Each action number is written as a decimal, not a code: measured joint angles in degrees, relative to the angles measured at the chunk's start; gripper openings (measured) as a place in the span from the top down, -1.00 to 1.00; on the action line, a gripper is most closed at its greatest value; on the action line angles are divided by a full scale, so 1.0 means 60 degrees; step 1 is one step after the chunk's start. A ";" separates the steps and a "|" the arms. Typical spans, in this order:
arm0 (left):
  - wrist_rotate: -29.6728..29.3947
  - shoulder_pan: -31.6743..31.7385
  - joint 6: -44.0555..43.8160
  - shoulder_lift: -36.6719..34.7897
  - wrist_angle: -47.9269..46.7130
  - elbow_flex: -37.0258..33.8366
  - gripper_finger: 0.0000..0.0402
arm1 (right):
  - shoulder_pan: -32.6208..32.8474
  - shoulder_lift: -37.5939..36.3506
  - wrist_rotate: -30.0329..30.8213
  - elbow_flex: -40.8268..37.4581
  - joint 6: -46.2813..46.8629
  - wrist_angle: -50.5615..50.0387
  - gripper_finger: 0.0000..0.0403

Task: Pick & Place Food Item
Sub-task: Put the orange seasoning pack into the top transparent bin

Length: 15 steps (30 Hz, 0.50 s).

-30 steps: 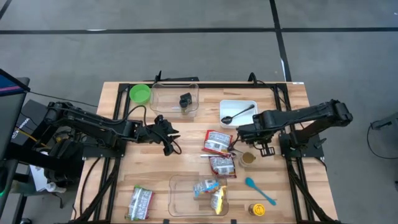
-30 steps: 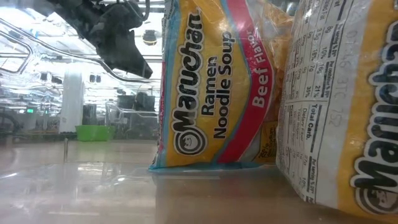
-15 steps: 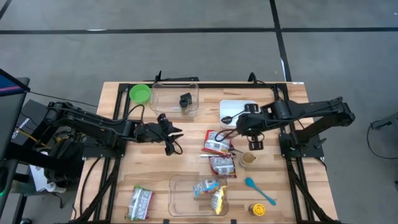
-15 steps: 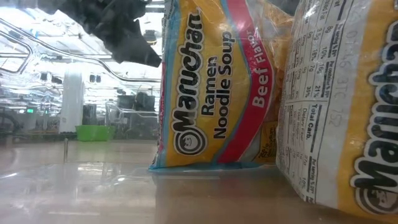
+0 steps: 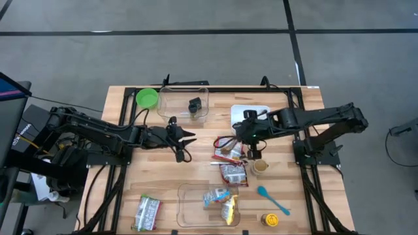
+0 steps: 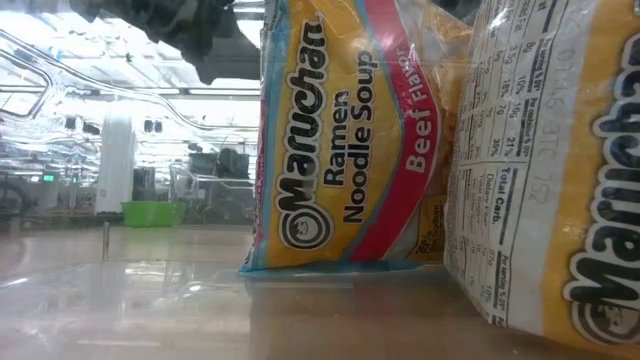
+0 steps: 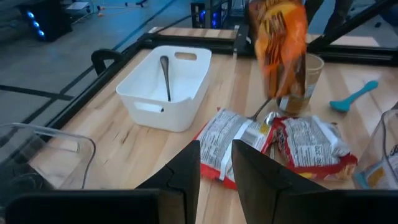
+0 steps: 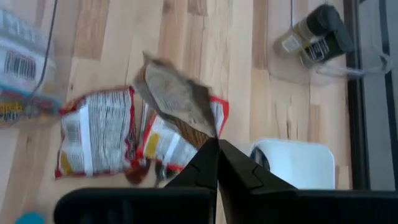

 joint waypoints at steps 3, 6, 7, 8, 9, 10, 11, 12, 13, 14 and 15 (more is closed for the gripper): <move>0.0000 0.0000 0.0000 0.0000 0.0077 0.0000 0.58 | 0.0000 0.0238 -0.0004 -0.0001 0.0000 0.0295 1.00; 0.0000 0.0000 0.0000 0.0000 0.0199 0.0000 0.58 | 0.0000 0.0496 -0.0018 -0.0001 0.0152 0.0577 1.00; 0.0000 0.0000 -0.0002 0.0000 0.0255 0.0000 0.58 | 0.0000 0.0571 -0.0020 -0.0001 0.0275 0.0728 1.00; 0.0001 0.0000 0.0000 0.0000 0.0306 0.0000 0.58 | -0.0021 0.0659 -0.0028 0.0002 0.0362 0.0875 1.00; 0.0000 0.0000 -0.0001 0.0000 0.0400 0.0000 0.58 | -0.0047 0.0738 -0.0036 0.0003 0.0402 0.0937 1.00; 0.0000 0.0000 -0.0003 0.0000 0.0496 0.0000 0.58 | -0.0077 0.0835 -0.0041 -0.0001 0.0404 0.0987 1.00; 0.0000 0.0000 0.0000 0.0000 0.0552 0.0000 0.58 | -0.0089 0.0929 -0.0061 -0.0001 0.0401 0.1093 1.00; 0.0000 0.0000 0.0009 0.0000 0.0555 0.0000 0.58 | -0.0111 0.1005 -0.0071 -0.0001 0.0401 0.1166 1.00; 0.0004 0.0000 0.0124 0.0000 0.0559 0.0000 0.58 | -0.0149 0.1067 -0.0074 -0.0002 0.0403 0.1154 1.00; 0.0002 0.0000 0.0237 0.0000 0.0568 0.0000 0.58 | -0.0184 0.1142 -0.0074 -0.0004 0.0404 0.1204 1.00; 0.0004 0.0000 0.0382 0.0000 0.0583 0.0000 0.58 | -0.0233 0.1199 -0.0092 -0.0004 0.0404 0.1318 1.00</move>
